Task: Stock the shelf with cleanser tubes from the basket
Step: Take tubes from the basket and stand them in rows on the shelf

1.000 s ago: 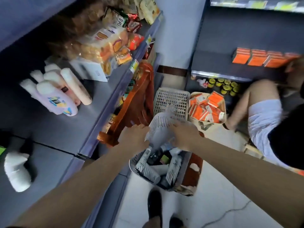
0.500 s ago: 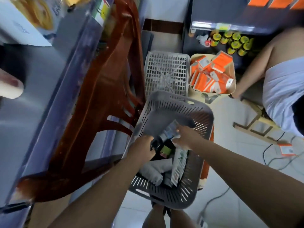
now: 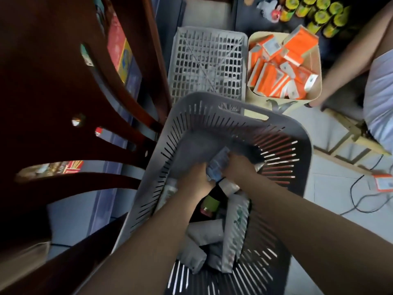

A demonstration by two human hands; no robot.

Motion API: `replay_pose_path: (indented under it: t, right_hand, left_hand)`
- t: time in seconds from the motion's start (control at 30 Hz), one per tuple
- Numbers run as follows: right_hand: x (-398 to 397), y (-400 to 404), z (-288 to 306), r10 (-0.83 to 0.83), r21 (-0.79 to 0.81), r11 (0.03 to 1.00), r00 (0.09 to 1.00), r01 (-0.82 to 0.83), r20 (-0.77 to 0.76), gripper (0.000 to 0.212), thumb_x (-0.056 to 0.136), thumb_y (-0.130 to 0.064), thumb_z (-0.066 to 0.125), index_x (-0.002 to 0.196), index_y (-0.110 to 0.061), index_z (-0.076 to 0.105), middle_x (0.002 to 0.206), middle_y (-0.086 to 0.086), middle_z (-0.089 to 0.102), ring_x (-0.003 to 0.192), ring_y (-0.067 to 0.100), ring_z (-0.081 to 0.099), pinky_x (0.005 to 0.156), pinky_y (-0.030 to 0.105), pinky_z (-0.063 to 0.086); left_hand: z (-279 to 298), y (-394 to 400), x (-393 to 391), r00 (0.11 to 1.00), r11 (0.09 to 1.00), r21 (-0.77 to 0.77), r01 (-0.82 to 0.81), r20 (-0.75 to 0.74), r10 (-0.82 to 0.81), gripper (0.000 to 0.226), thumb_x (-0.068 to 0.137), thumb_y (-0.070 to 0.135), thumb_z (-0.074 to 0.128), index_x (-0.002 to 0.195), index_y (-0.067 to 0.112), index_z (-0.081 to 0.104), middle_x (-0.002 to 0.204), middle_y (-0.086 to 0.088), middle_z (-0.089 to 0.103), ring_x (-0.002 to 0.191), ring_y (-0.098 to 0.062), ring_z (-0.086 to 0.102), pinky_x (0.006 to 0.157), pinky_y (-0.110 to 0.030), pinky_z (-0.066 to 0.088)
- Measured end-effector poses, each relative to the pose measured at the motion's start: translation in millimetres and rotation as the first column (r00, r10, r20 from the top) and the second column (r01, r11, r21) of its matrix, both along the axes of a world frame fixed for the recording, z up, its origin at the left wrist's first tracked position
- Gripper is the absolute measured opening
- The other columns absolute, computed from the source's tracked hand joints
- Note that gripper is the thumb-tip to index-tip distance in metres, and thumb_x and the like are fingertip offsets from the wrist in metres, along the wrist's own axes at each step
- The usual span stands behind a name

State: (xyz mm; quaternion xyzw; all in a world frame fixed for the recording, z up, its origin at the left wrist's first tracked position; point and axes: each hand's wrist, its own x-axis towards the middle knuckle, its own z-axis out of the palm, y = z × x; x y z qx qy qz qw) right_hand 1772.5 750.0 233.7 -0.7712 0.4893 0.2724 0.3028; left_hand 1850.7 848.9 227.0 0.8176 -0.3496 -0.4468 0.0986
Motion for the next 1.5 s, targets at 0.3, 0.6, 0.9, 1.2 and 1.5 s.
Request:
replay_pose_path:
  t: [0.3, 0.6, 0.9, 1.2, 1.5]
  right_hand:
    - [-10, 33, 16, -0.452, -0.144, 0.877, 0.889, 0.458, 0.073, 0.045, 0.085, -0.011, 0.053, 0.128, -0.001, 0.044, 0.137, 0.018, 0.039, 0.129, 0.034, 0.034, 0.103, 0.037, 0.032]
    - [-10, 46, 8, -0.746, 0.123, 0.655, 0.611, 0.746, 0.266, 0.053, 0.09, -0.001, 0.043, 0.141, -0.008, 0.029, 0.14, 0.017, 0.04, 0.125, 0.031, 0.043, 0.102, 0.035, 0.034]
    - [-4, 25, -19, -0.795, 0.069, 0.591, 0.566, 0.804, 0.221, 0.042, 0.089, -0.011, 0.056, 0.127, -0.003, 0.042, 0.135, 0.019, 0.036, 0.121, 0.032, 0.043, 0.099, 0.034, 0.037]
    - [-8, 15, -24, -0.893, 0.34, 0.451, 0.422, 0.826, 0.157, 0.048, 0.083, -0.015, 0.067, 0.126, -0.001, 0.05, 0.127, 0.015, 0.057, 0.114, 0.029, 0.056, 0.087, 0.03, 0.046]
    - [-15, 16, 43, -0.874, 0.479, 0.483, 0.371, 0.733, 0.314, 0.027, 0.091, -0.014, 0.055, 0.117, -0.006, 0.059, 0.118, 0.014, 0.064, 0.107, 0.032, 0.061, 0.097, 0.049, 0.047]
  left_hand:
    - [-23, -18, -8, 0.966, 0.973, 0.019, -0.228, -0.12, 0.229, 0.029, 0.088, 0.029, 0.057, 0.111, 0.012, 0.058, 0.116, -0.008, 0.06, 0.106, -0.027, 0.057, 0.092, -0.039, 0.048]
    - [-28, -12, 10, 0.889, 0.913, 0.049, -0.404, -0.214, 0.405, 0.048, 0.084, 0.029, 0.066, 0.125, 0.009, 0.052, 0.12, -0.009, 0.06, 0.11, -0.025, 0.058, 0.083, -0.025, 0.043]
    - [-44, -15, 14, 0.932, 0.931, -0.1, -0.35, -0.133, 0.336, 0.038, 0.074, 0.026, 0.076, 0.102, 0.009, 0.058, 0.105, -0.008, 0.064, 0.094, -0.023, 0.063, 0.078, -0.034, 0.053]
    - [-41, -16, 20, 0.873, 0.895, -0.035, -0.444, -0.239, 0.424, 0.048, 0.082, 0.023, 0.07, 0.123, 0.007, 0.05, 0.117, -0.007, 0.06, 0.1, -0.02, 0.059, 0.079, -0.028, 0.046]
    - [44, 2, 20, 0.223, 0.564, 0.351, -0.748, -0.667, 0.711, 0.013, 0.093, 0.017, 0.05, 0.089, 0.011, 0.06, 0.083, -0.006, 0.061, 0.074, -0.017, 0.058, 0.064, -0.03, 0.047]
